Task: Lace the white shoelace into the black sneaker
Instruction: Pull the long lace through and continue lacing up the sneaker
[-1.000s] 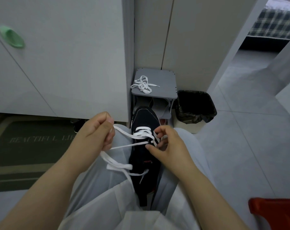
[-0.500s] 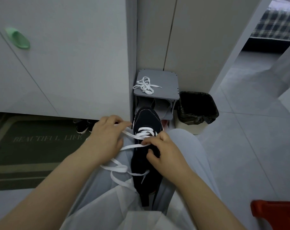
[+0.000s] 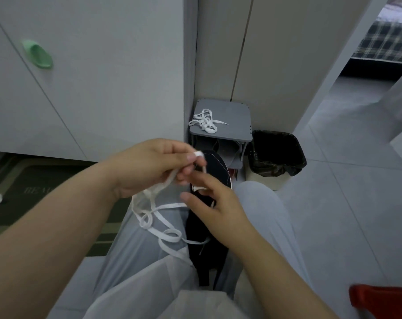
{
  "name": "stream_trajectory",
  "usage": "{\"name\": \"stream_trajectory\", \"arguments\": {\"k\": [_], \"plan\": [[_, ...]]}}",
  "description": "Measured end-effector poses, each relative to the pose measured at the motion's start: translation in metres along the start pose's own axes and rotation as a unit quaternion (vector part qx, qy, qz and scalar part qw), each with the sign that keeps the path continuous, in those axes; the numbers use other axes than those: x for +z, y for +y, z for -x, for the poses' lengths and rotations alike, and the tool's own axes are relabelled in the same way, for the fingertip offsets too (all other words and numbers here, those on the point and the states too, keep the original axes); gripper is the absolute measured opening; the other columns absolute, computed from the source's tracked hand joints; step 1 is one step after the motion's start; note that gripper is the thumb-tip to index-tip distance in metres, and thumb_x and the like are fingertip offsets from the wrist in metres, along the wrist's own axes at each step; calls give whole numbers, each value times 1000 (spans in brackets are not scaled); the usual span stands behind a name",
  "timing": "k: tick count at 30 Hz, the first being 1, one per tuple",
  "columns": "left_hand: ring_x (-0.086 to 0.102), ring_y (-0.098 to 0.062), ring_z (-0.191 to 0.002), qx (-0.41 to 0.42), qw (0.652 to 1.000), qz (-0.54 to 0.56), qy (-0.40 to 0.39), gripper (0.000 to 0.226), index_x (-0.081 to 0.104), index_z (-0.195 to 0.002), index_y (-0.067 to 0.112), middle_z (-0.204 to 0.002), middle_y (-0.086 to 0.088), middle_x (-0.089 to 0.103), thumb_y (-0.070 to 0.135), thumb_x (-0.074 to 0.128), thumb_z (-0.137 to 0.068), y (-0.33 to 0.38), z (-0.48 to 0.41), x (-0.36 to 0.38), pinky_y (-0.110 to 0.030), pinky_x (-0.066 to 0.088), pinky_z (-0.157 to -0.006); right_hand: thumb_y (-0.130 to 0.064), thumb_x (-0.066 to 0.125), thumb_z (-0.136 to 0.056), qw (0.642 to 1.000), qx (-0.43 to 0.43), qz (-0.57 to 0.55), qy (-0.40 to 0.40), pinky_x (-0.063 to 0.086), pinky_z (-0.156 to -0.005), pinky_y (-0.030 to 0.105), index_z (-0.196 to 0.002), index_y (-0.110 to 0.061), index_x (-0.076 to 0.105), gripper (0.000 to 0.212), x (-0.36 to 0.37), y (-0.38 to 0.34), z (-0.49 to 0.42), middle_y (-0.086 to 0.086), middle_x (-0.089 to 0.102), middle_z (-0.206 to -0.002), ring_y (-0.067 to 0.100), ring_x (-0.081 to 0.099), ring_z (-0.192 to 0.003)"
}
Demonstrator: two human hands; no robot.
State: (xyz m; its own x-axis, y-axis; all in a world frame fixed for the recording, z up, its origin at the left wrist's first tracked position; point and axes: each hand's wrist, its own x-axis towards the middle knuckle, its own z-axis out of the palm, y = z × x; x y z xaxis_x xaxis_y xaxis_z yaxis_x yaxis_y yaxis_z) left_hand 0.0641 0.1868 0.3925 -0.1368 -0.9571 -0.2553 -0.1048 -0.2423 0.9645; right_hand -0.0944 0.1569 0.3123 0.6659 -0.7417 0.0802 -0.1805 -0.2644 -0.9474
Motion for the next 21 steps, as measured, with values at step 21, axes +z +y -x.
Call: {"name": "stream_trajectory", "arguments": {"k": [21], "plan": [[38,-13,-51,-38,927,-144,345,27,63,-76,14,-65,-1,50,15,44,-96,-47,-10,-67,-23,35,-53,-20,58,-88,990,81,-24,109,34,-55,12,-75,-22,68,16,-71,15,21,-4,48,-59,6,41,-57]]}}
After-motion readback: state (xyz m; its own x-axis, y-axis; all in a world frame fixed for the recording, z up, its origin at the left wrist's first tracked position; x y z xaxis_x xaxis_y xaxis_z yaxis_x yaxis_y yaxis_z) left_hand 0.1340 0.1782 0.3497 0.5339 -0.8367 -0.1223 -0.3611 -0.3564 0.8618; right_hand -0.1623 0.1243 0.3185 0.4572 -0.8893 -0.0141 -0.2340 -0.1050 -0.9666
